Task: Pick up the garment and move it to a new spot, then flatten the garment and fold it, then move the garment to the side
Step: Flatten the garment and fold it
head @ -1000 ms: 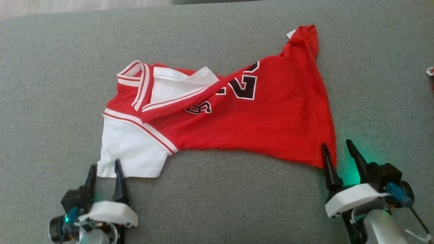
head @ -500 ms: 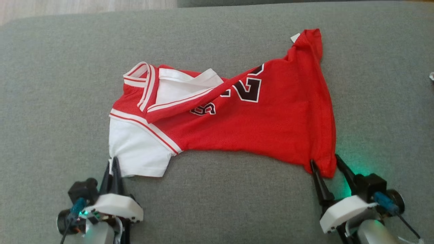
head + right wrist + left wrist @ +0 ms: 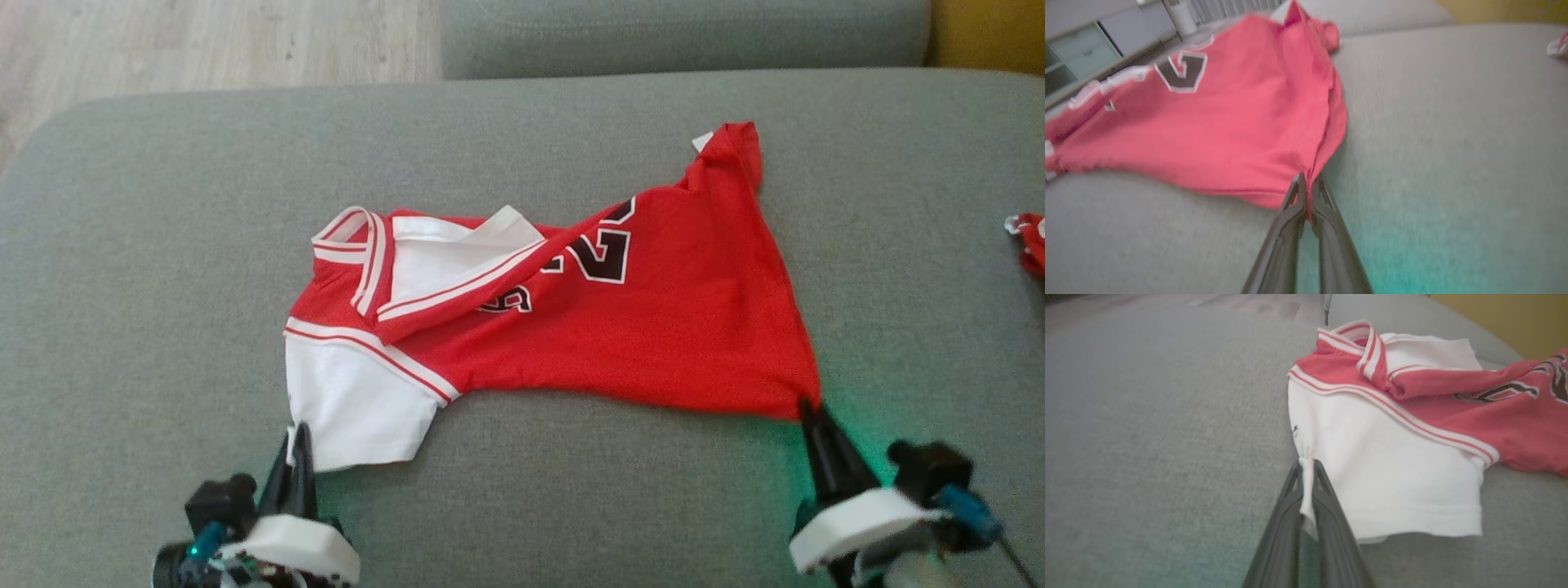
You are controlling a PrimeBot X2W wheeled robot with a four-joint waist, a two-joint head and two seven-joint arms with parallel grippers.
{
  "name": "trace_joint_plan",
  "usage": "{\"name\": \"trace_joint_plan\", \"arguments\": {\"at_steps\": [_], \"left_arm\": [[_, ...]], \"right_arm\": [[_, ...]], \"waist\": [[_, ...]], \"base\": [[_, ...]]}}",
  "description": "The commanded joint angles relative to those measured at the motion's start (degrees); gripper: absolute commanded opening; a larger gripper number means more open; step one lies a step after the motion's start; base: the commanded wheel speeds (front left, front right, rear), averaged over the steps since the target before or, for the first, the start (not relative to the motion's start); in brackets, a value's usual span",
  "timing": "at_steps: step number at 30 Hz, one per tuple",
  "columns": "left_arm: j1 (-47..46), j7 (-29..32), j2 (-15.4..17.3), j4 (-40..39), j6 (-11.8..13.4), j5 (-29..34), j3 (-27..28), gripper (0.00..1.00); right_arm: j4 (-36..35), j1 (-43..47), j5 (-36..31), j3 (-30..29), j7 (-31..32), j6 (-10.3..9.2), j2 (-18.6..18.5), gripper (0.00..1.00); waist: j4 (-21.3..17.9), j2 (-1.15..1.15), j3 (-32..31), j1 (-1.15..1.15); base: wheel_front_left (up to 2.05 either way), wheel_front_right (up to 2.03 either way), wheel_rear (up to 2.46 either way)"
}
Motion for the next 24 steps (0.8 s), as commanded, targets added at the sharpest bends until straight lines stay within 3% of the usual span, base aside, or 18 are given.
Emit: {"name": "trace_joint_plan", "arguments": {"at_steps": [1, 6, 13, 19, 24], "left_arm": [[-1.3, -0.3, 0.5, -4.0, -0.4, 1.3, 2.6, 0.0], [-5.0, -0.3, 1.9, -12.9, -2.0, 4.1, 4.8, 0.0], [-17.3, -0.3, 7.3, -25.6, -3.8, 6.1, 5.0, 0.0], [-27.8, 2.0, 12.2, -31.7, -4.1, 5.3, 2.4, 0.0], [-36.0, 9.5, 14.5, -34.6, -4.2, 2.4, 0.2, 0.0]], "right_arm": [[-4.7, -1.6, 0.9, -0.2, -0.2, -0.04, 0.0, 0.0], [-14.6, -6.5, 3.6, -1.6, -0.2, -0.04, -0.5, 0.0], [-25.8, -19.2, 9.7, -4.0, -0.2, -0.04, -5.7, 0.0], [-28.8, -29.5, 14.9, -2.2, 0.2, -0.04, -10.9, 0.0], [-29.5, -38.3, 16.8, -2.0, 4.9, -0.04, -13.3, 0.0]], "waist": [[0.3, 0.0, -1.3, 0.0], [0.4, 0.0, -3.1, 0.0], [0.9, 0.0, -5.6, 0.0], [1.2, 0.0, -6.8, 0.0], [1.7, 0.0, -4.9, 0.0]], "base": [[0.0, 0.0, 0.0], [0.0, 0.0, 0.0], [0.0, 0.0, 0.0], [0.0, 0.0, 0.0], [0.0, 0.0, 0.0]]}}
